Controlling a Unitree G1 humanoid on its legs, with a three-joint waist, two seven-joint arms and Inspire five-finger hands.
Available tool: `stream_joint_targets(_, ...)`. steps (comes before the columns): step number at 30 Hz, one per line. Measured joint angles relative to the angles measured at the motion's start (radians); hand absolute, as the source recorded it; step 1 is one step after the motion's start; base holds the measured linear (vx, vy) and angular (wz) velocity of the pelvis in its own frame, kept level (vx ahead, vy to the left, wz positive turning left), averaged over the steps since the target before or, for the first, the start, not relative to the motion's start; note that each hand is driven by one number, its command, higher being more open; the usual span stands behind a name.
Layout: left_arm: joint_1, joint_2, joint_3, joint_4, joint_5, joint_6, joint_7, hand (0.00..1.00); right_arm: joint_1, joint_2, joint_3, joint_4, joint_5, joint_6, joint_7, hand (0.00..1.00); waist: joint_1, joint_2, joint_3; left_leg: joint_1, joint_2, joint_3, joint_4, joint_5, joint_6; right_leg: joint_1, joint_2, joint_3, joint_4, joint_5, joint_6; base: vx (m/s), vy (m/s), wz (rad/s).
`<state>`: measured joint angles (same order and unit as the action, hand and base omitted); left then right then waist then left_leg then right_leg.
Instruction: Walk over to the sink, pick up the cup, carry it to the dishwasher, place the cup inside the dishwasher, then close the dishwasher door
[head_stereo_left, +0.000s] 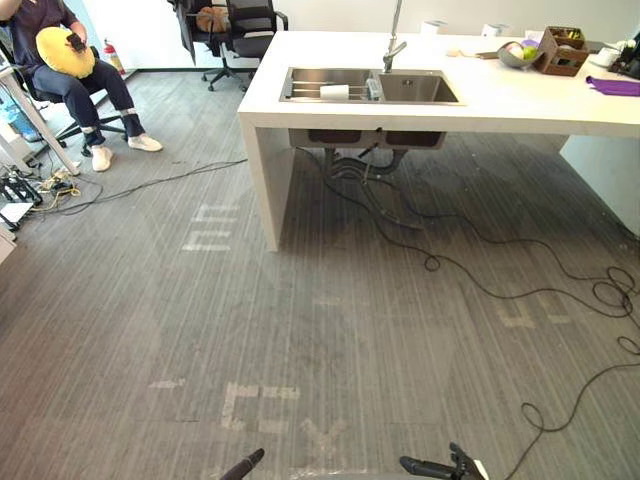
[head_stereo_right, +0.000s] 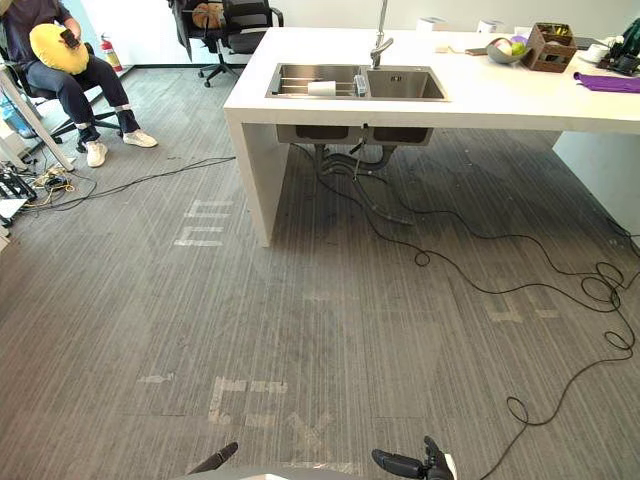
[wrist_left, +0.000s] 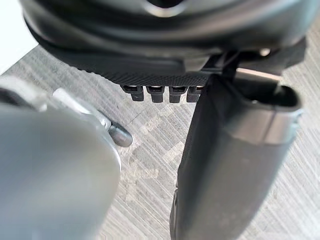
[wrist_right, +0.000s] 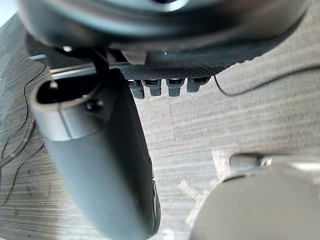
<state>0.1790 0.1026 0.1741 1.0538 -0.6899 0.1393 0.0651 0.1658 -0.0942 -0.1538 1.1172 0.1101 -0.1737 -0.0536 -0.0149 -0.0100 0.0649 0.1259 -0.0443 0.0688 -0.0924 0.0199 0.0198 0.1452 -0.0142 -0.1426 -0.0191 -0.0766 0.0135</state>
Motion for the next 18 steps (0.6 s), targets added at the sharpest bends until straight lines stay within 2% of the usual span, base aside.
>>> stream_joint_targets(2, 0.0, 0.001, 0.0, -0.002, -0.001, 0.008, -0.014, 1.0, 0.0, 0.0, -0.001, -0.001, 0.029, -0.002, 0.017, 1.0, 0.0, 0.0, 0.0, 0.0, 0.0, -0.001, 0.0, 0.0, 0.0, 0.0, 0.0, -0.001, 0.0, 0.0, 0.0, 0.0, 0.0, 0.0)
stream_joint_targets(5, 0.0, 0.003, 0.007, -0.003, -0.066, 0.058, -0.029, 1.0, 0.001, 0.007, -0.019, -0.001, 0.067, -0.005, 0.04, 1.0, -0.001, -0.005, 0.003, 0.004, -0.002, -0.005, 0.0, 0.0, 0.0, 0.006, -0.001, -0.005, 0.004, -0.001, 0.001, 0.0, 0.0, 0.02)
stream_joint_targets(8, 0.0, 0.002, 0.011, -0.003, -0.1, 0.071, -0.053, 1.0, 0.003, 0.013, -0.033, -0.008, 0.092, -0.023, 0.062, 1.0, -0.002, -0.006, 0.017, 0.016, -0.009, -0.018, 0.0, 0.0, 0.0, -0.016, -0.016, -0.018, 0.097, -0.054, 0.012, -0.02, -0.005, 0.15)
stream_joint_targets(10, 0.002, 0.005, 0.011, -0.008, -0.114, 0.076, -0.069, 1.0, 0.025, 0.022, -0.035, -0.045, 0.102, -0.043, 0.069, 1.0, -0.001, -0.017, 0.022, 0.025, -0.041, -0.036, 0.0, -0.014, 0.015, -0.082, -0.071, -0.036, 0.284, -0.155, 0.039, -0.03, 0.02, 0.36)
stream_joint_targets(11, 0.006, 0.006, 0.011, -0.017, -0.115, 0.076, -0.071, 1.0, 0.026, 0.023, -0.033, -0.054, 0.103, -0.05, 0.075, 1.0, -0.001, -0.021, 0.025, 0.026, -0.05, -0.035, 0.0, -0.02, 0.024, -0.105, -0.09, -0.043, 0.346, -0.177, 0.052, -0.01, 0.049, 0.3)
stream_joint_targets(13, 0.015, 0.007, 0.001, -0.05, -0.122, 0.078, -0.069, 1.0, 0.031, 0.016, -0.007, -0.109, 0.129, -0.071, 0.104, 1.0, -0.008, -0.019, 0.05, 0.041, -0.068, -0.051, 0.004, -0.019, 0.074, -0.254, -0.137, -0.028, 0.65, -0.207, 0.052, 0.0, 0.045, 0.32)
stream_joint_targets(15, 0.026, 0.01, -0.001, -0.059, -0.164, 0.086, -0.054, 1.0, 0.048, 0.015, 0.026, -0.136, 0.156, -0.087, 0.122, 1.0, -0.017, -0.021, 0.058, 0.063, -0.065, -0.08, 0.007, -0.024, 0.08, -0.287, -0.142, -0.019, 0.659, -0.222, 0.038, 0.07, 0.025, 0.45)
stream_joint_targets(18, 0.035, 0.009, 0.01, -0.06, -0.184, 0.099, -0.031, 1.0, 0.054, 0.007, 0.06, -0.164, 0.205, -0.105, 0.136, 1.0, -0.026, -0.015, 0.063, 0.09, -0.033, -0.103, 0.014, -0.052, 0.076, -0.348, -0.124, -0.012, 0.548, -0.205, 0.045, 0.14, -0.019, 0.26)
